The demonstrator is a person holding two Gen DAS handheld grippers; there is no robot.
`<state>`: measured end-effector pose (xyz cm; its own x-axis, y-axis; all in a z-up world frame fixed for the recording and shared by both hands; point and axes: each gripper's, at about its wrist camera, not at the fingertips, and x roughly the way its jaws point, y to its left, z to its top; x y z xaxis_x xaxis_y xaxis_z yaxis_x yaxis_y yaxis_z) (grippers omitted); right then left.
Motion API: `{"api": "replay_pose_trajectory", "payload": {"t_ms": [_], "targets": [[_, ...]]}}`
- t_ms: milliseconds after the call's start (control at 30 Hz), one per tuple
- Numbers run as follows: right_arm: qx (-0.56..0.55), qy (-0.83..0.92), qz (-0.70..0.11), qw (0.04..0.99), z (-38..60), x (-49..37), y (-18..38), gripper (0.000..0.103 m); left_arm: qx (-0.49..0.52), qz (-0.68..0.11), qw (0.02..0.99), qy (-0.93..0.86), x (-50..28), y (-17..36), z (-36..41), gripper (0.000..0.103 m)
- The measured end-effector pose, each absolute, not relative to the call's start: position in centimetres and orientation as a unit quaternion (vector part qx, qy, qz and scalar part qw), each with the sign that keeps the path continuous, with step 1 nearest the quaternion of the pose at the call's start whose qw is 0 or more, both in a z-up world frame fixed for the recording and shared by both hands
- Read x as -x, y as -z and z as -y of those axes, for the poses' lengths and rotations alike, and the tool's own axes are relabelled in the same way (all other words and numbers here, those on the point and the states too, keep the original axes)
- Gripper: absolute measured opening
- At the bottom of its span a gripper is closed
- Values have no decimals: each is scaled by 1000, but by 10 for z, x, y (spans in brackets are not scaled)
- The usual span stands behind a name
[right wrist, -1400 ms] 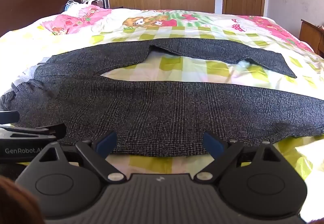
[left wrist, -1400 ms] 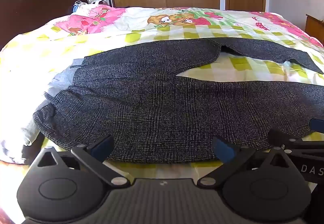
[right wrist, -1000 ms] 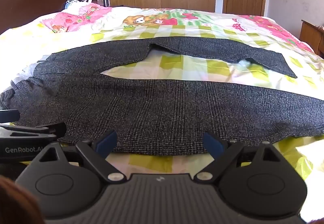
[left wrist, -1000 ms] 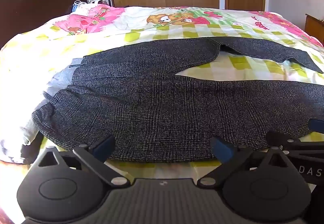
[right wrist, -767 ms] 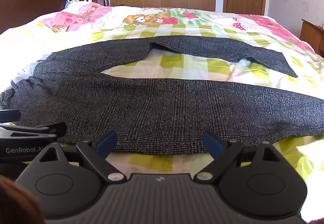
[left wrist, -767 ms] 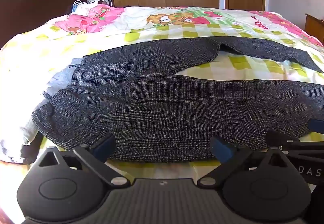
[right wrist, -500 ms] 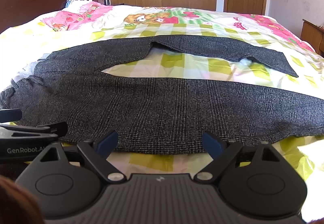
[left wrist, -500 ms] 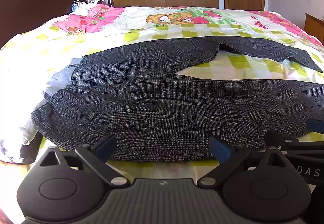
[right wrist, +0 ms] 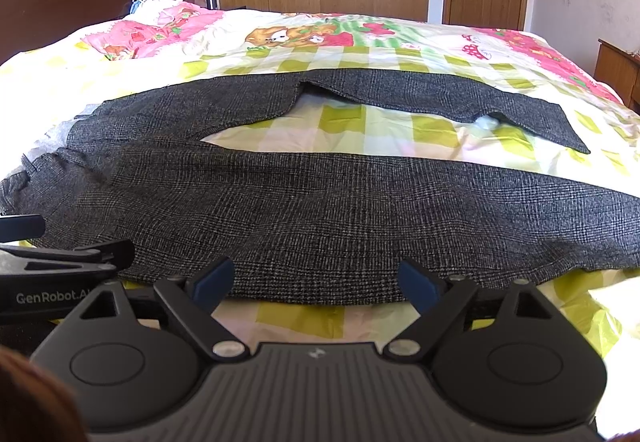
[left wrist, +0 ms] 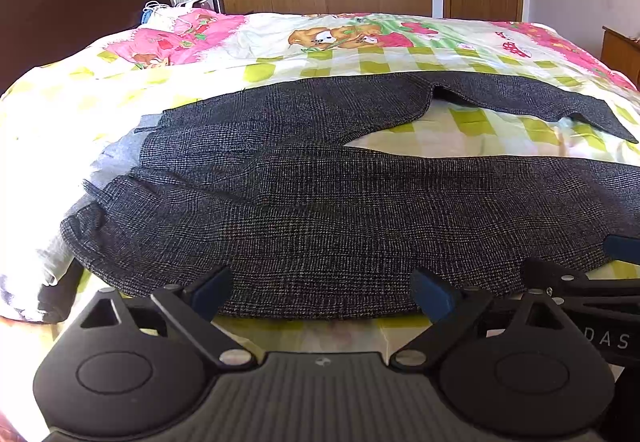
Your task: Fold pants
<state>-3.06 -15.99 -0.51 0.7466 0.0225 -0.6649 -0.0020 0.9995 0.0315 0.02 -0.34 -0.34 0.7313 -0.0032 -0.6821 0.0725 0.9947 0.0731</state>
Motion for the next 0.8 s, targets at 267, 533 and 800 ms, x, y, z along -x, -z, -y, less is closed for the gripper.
{"api": "replay_pose_trajectory", "payload": {"t_ms": [267, 533, 800], "targets": [[-12, -7, -357, 934, 159, 30, 5, 88, -48, -365, 929, 23, -1, 5, 3, 101], [-12, -5, -358, 934, 159, 30, 5, 87, -46, -366, 929, 26, -1, 5, 2, 101], [-13, 1, -362, 932, 160, 28, 5, 86, -46, -366, 929, 32, -1, 6, 0, 101]]}}
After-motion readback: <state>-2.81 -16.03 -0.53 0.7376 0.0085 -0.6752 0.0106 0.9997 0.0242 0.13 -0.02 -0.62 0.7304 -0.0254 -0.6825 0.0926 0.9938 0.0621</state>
